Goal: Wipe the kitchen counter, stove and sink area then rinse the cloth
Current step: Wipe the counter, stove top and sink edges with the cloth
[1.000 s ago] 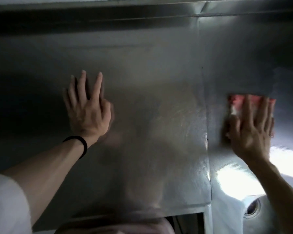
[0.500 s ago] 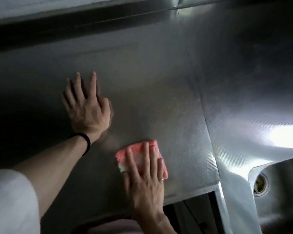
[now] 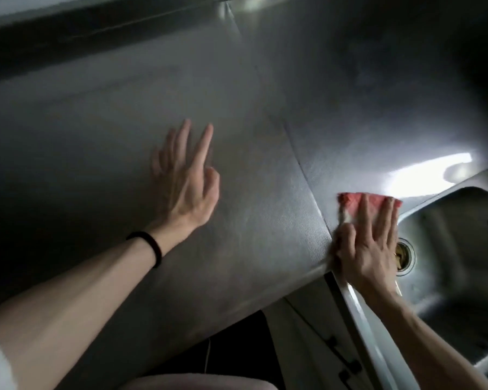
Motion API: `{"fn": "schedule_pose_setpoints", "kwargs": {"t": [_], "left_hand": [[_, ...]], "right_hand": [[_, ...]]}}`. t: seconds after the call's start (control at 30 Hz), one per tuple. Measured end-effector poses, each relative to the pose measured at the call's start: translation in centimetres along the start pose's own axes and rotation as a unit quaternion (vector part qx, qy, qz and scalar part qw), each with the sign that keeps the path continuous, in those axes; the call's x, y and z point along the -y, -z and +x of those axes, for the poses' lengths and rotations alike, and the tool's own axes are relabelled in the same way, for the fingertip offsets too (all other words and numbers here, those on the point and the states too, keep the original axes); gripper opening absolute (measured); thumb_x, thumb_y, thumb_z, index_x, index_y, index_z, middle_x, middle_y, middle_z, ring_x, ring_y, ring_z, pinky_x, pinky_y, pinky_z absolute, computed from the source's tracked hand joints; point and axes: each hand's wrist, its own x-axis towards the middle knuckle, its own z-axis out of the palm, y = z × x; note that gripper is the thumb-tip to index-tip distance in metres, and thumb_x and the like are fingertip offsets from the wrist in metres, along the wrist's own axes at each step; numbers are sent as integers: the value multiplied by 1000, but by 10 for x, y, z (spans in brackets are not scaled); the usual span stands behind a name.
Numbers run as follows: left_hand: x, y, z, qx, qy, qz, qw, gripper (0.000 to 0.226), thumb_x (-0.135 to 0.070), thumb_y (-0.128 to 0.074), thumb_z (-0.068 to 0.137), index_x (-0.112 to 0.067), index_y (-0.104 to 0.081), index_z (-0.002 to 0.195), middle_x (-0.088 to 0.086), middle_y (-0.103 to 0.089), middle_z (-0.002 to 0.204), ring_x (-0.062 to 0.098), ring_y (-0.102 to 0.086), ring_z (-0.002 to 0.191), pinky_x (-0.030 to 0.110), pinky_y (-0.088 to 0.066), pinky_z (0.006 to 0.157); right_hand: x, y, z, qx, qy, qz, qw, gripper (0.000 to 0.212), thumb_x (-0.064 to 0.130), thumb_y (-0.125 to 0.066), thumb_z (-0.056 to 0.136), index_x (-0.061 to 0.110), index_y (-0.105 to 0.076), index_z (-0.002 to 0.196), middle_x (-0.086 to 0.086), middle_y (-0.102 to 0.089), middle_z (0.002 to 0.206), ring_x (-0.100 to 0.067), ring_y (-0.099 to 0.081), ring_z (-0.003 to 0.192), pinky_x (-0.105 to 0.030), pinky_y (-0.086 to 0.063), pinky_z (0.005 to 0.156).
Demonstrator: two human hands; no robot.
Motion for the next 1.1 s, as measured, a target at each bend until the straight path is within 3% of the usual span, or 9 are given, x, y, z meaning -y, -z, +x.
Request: {"fn": "schedule_pose_setpoints", "kwargs": {"t": [0.1,0.17,0.3,0.43,0.53,0.73,0.97,1.03,1.1], "left_hand": [[-34,-25,4,29,1,8,1000,73,-34,-38,94,-35,-24,166,11,-14,175,39,-12,161,60,-9,128],[-40,-36,3,23,8,35,999,71,-36,-35,95,-37,-25,165,9,-13,176,41,-7,161,61,-5,128],[-34,-46,-2,-10,-20,97,995,69,-37,-35,96,-35,-28,165,11,-18,175,44,-13,160,64,-11,127],[-35,-50,-1,-20,-15,107,994,70,-39,-34,95,-37,-26,165,11,-18,175,43,-13,160,64,-10,127],[-36,-50,-2,-15,-17,111,994,71,-38,-35,95,-37,-25,165,11,-18,175,43,-13,160,65,-11,127],[-37,-47,-2,-11,-19,110,994,70,-37,-38,97,-35,-25,166,12,-17,175,44,-12,160,65,-11,127],[-39,-47,1,-3,-8,119,993,72,-40,-40,96,-36,-22,166,10,-14,176,43,-11,160,64,-10,128],[-39,-48,2,-2,-6,128,992,73,-41,-39,95,-36,-22,166,10,-15,176,44,-12,160,65,-11,127],[-38,-49,2,2,-6,138,990,73,-41,-39,95,-37,-21,166,10,-15,175,44,-13,159,65,-12,127]], "right_hand": [[34,-10,-14,-11,-58,8,998,69,48,-19,105,29,2,167,-14,21,172,-27,25,158,-60,0,129],[62,-25,-40,-10,-19,8,1000,68,46,-24,107,28,1,167,-16,19,172,-29,23,159,-57,0,130],[113,-64,-105,-20,84,4,996,68,44,-38,108,28,-11,168,-17,6,175,-32,8,162,-51,-7,130],[113,-72,-118,-19,117,-5,993,68,47,-42,106,30,-17,167,-14,-1,175,-30,-1,163,-43,-7,130],[91,-62,-100,-23,141,-18,990,67,50,-35,106,31,-15,167,-13,-2,175,-28,-1,163,-44,-9,130],[35,-12,3,-16,25,-5,1000,67,57,-16,106,37,6,166,-9,22,173,-24,23,159,-57,-3,130],[30,22,96,-35,-48,31,998,68,59,-15,104,40,9,165,-8,24,173,-23,27,158,-57,6,129],[48,19,92,-29,-29,29,999,67,57,-16,106,39,10,165,-9,25,172,-24,28,158,-58,6,129],[67,6,68,-11,45,4,999,67,54,-19,107,36,7,166,-12,25,172,-28,26,158,-58,2,129]]}}
